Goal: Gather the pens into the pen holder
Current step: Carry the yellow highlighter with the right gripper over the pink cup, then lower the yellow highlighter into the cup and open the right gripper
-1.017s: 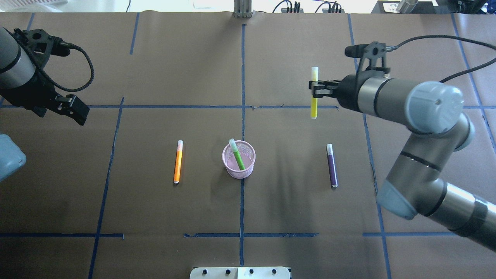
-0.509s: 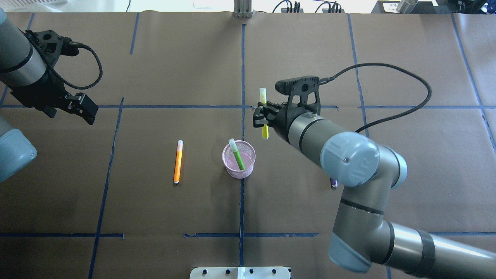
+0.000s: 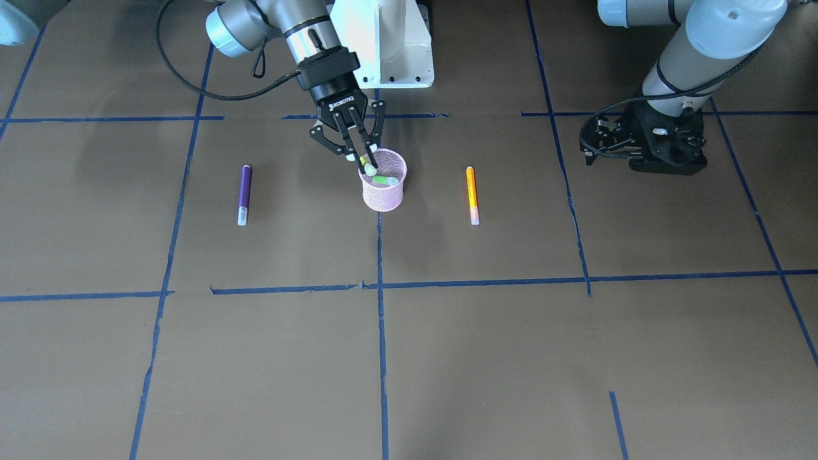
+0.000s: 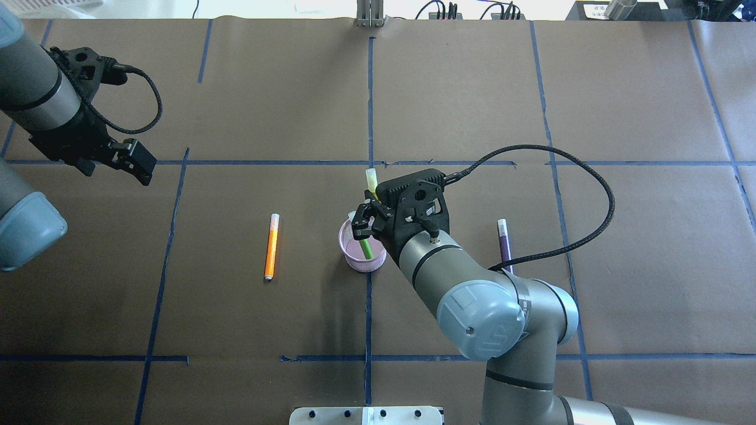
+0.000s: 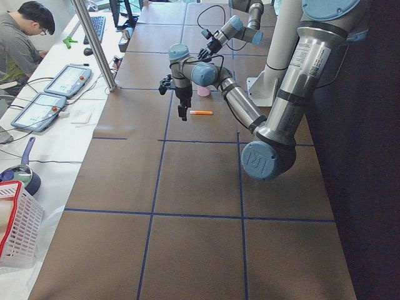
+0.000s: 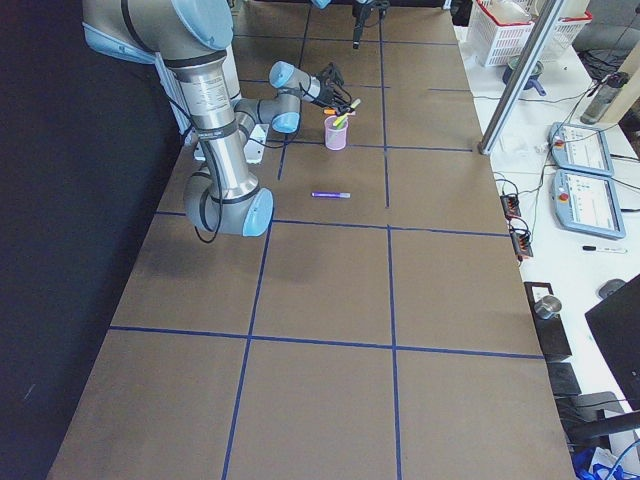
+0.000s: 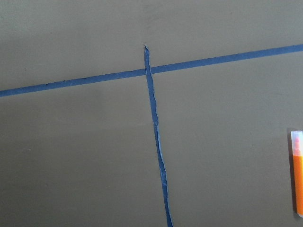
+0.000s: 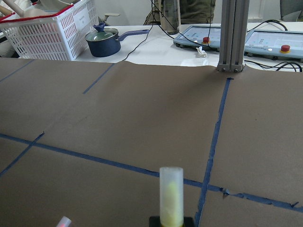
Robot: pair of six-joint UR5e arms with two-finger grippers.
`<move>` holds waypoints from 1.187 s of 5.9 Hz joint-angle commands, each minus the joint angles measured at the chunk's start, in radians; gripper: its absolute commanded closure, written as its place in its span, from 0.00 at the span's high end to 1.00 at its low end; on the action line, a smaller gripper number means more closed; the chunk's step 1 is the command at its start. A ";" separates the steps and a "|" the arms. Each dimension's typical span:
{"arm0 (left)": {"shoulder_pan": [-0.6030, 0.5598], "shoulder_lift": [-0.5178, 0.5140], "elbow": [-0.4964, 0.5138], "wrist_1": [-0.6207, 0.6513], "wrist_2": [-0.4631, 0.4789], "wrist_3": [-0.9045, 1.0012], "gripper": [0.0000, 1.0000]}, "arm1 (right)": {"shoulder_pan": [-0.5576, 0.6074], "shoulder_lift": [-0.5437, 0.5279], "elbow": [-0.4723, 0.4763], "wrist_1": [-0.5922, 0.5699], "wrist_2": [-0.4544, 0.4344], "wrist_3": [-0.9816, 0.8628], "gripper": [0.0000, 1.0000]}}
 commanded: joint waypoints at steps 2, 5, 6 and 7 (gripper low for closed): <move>0.000 -0.003 0.003 -0.005 0.000 -0.001 1.00 | -0.032 0.009 -0.038 -0.006 -0.062 0.013 0.00; 0.000 -0.001 0.001 -0.007 0.000 -0.001 1.00 | -0.035 0.062 -0.095 -0.007 -0.076 0.057 0.99; 0.000 -0.001 0.001 -0.007 0.000 -0.001 1.00 | -0.038 0.075 -0.100 -0.012 -0.085 0.059 0.99; 0.000 -0.001 0.001 -0.007 -0.002 -0.002 1.00 | -0.038 0.075 -0.099 -0.012 -0.085 0.057 0.99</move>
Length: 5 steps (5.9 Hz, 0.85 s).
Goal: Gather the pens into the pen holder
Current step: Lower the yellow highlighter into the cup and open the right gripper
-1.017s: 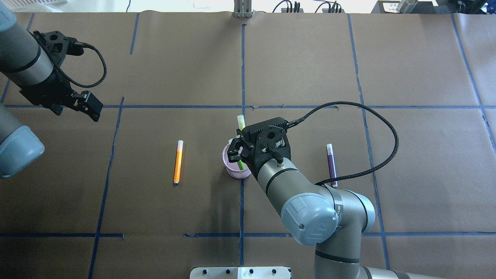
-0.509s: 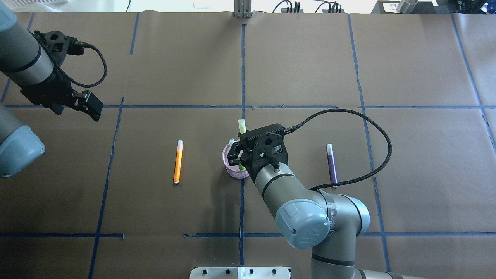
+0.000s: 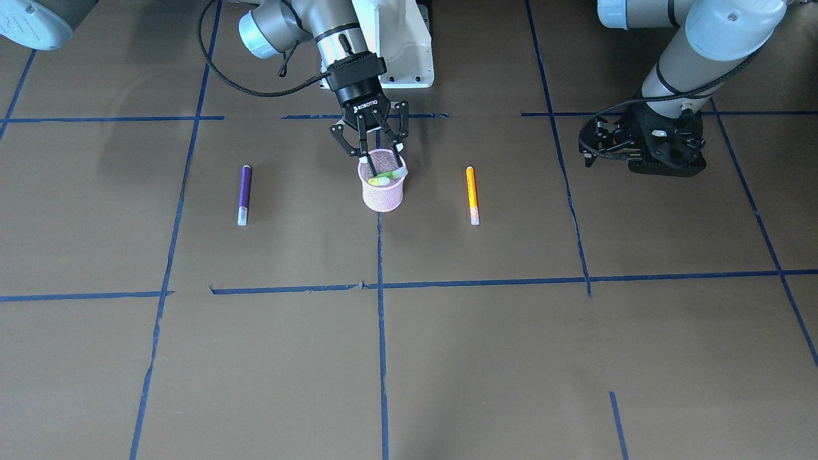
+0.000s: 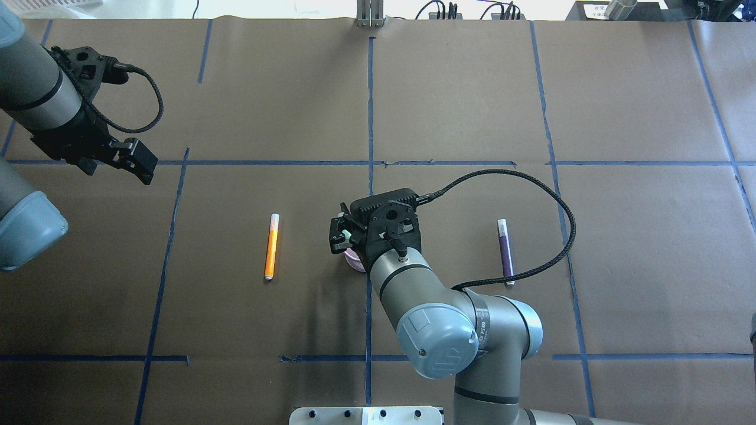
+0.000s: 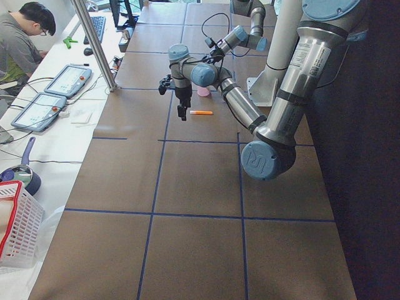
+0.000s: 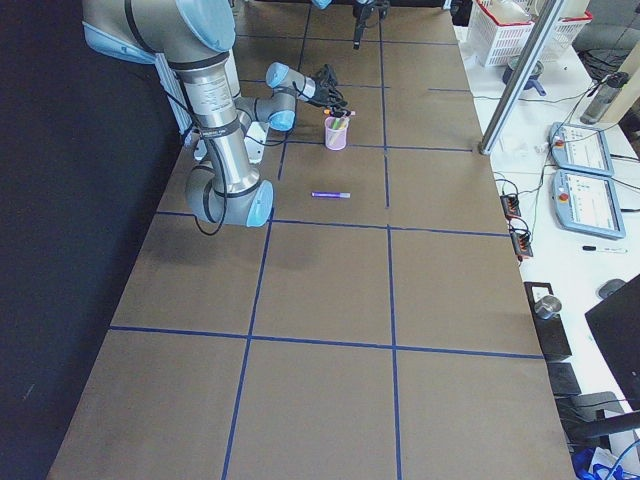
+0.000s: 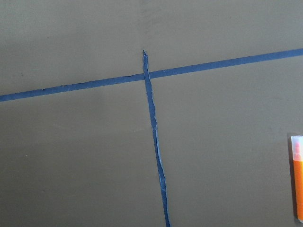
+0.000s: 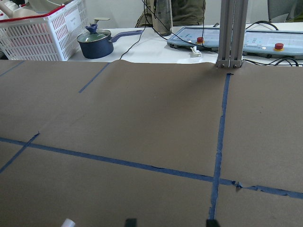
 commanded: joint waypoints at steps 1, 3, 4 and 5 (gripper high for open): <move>0.000 0.000 -0.002 -0.002 -0.001 -0.001 1.00 | 0.002 0.006 -0.001 -0.001 0.005 -0.008 0.99; 0.002 -0.003 -0.009 -0.002 0.000 -0.006 1.00 | 0.090 0.026 0.037 -0.161 0.184 -0.008 0.99; 0.049 -0.011 -0.009 -0.041 0.011 -0.106 1.00 | 0.161 0.028 0.044 -0.235 0.329 -0.005 0.99; 0.123 -0.009 0.009 -0.142 0.026 -0.221 1.00 | 0.256 0.028 0.045 -0.327 0.523 -0.008 0.99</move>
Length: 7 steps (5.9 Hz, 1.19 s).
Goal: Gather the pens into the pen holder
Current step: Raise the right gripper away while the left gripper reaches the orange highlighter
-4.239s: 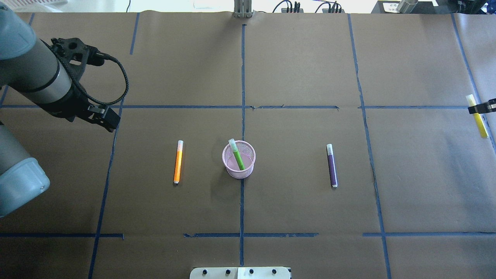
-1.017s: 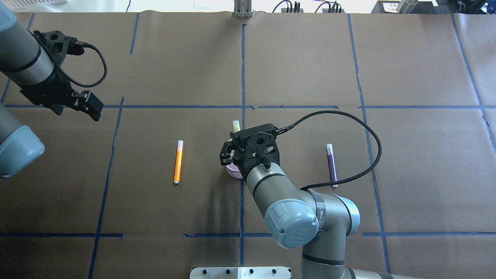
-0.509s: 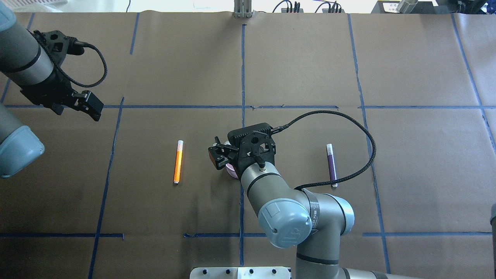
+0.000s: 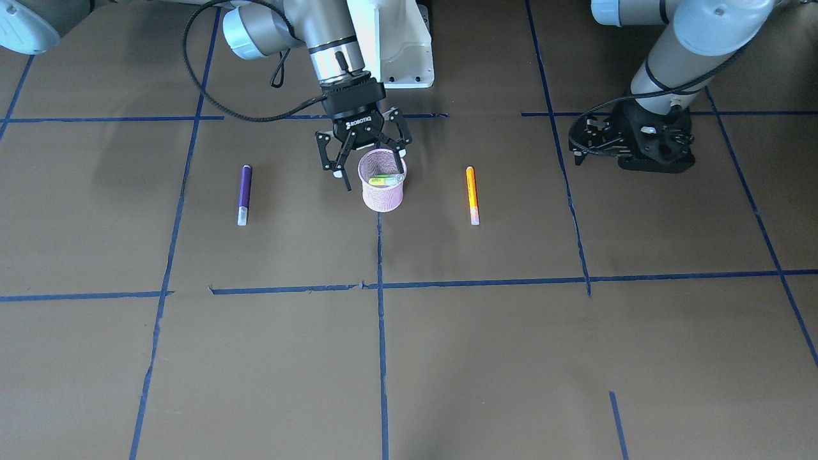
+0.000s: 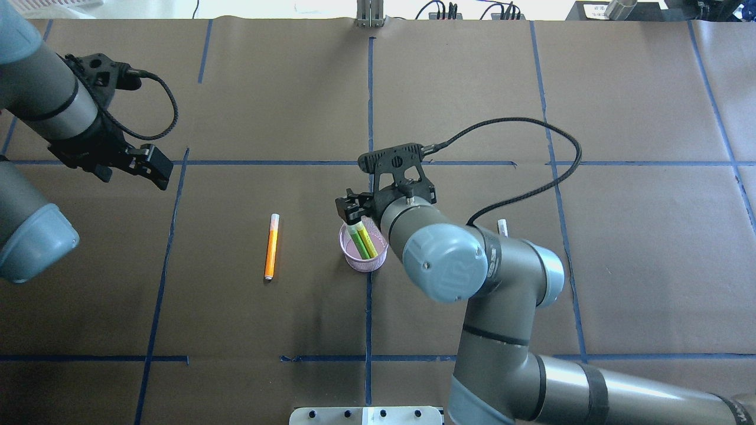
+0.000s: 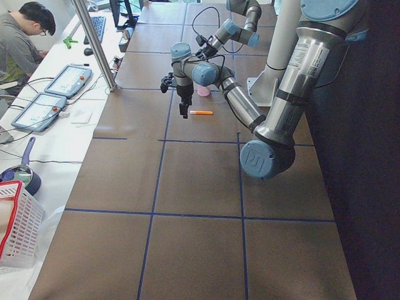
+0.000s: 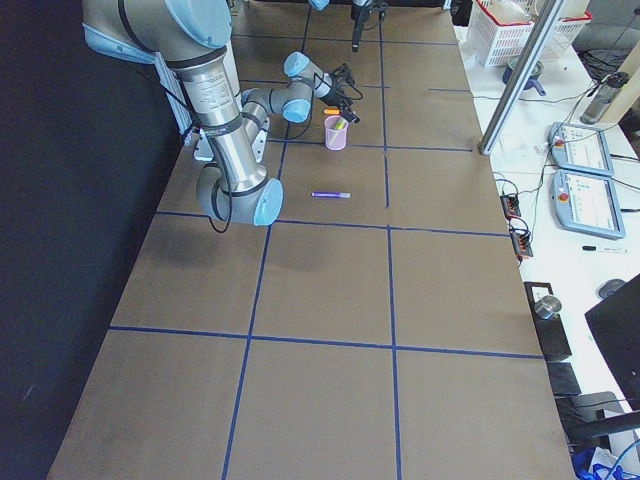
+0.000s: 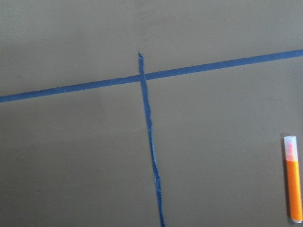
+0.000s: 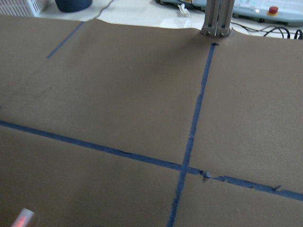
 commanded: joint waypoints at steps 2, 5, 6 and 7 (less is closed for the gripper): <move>0.201 -0.048 0.040 -0.121 0.193 -0.292 1.00 | 0.312 -0.008 -0.005 -0.185 0.618 -0.033 0.99; 0.275 -0.114 0.247 -0.334 0.275 -0.406 0.97 | 0.518 -0.133 0.019 -0.333 0.838 -0.333 1.00; 0.289 -0.136 0.301 -0.377 0.275 -0.414 0.92 | 0.559 -0.200 0.050 -0.333 0.867 -0.412 1.00; 0.293 -0.151 0.324 -0.384 0.275 -0.412 0.78 | 0.564 -0.221 0.052 -0.331 0.872 -0.435 1.00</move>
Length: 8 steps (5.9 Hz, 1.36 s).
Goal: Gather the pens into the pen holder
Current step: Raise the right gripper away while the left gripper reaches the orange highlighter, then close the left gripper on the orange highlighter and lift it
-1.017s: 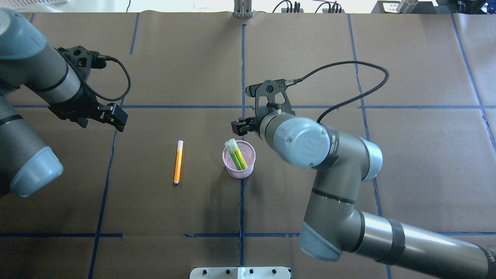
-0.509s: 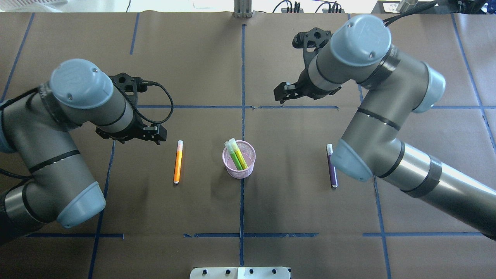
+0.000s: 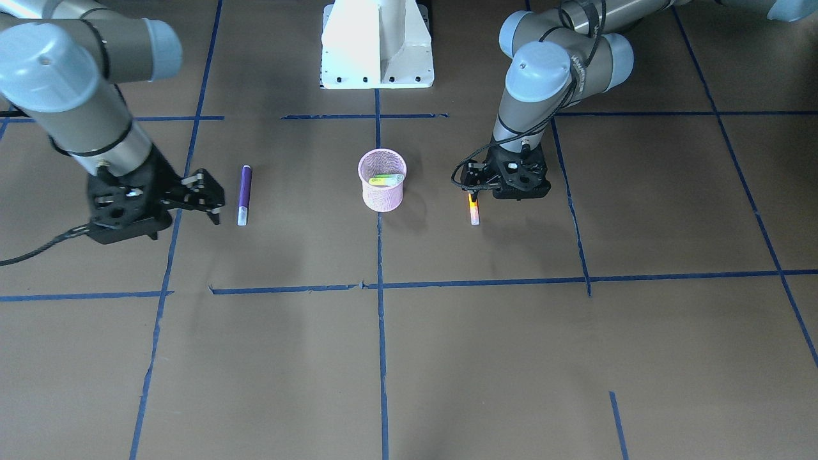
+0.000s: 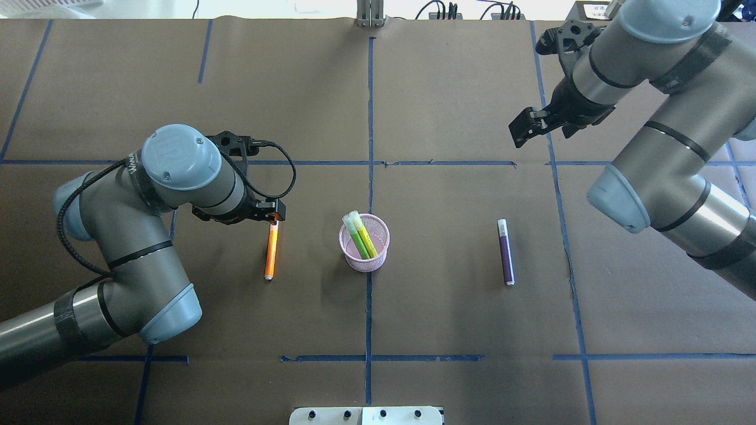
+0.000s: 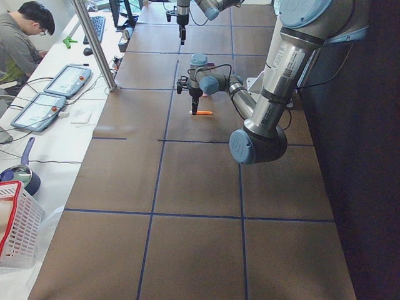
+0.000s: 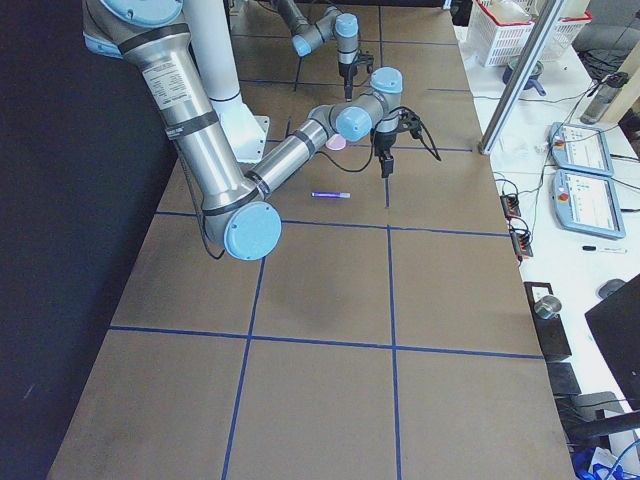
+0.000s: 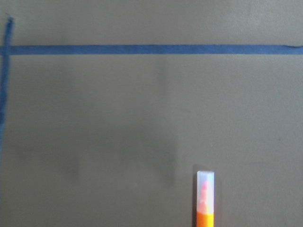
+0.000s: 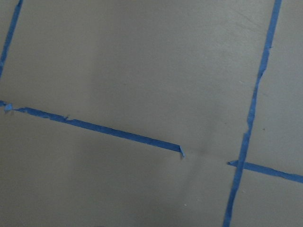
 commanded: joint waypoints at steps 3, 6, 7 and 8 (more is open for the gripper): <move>0.017 -0.021 0.057 -0.024 -0.001 0.005 0.71 | 0.019 -0.042 0.013 0.000 0.018 -0.045 1.00; 0.035 -0.041 0.081 -0.024 -0.001 0.003 0.65 | 0.019 -0.048 0.011 0.000 0.018 -0.045 1.00; 0.035 -0.052 0.092 -0.026 -0.001 0.003 0.60 | 0.019 -0.048 0.011 0.000 0.020 -0.045 1.00; 0.035 -0.052 0.094 -0.026 -0.001 0.003 0.49 | 0.020 -0.048 0.011 0.000 0.020 -0.045 1.00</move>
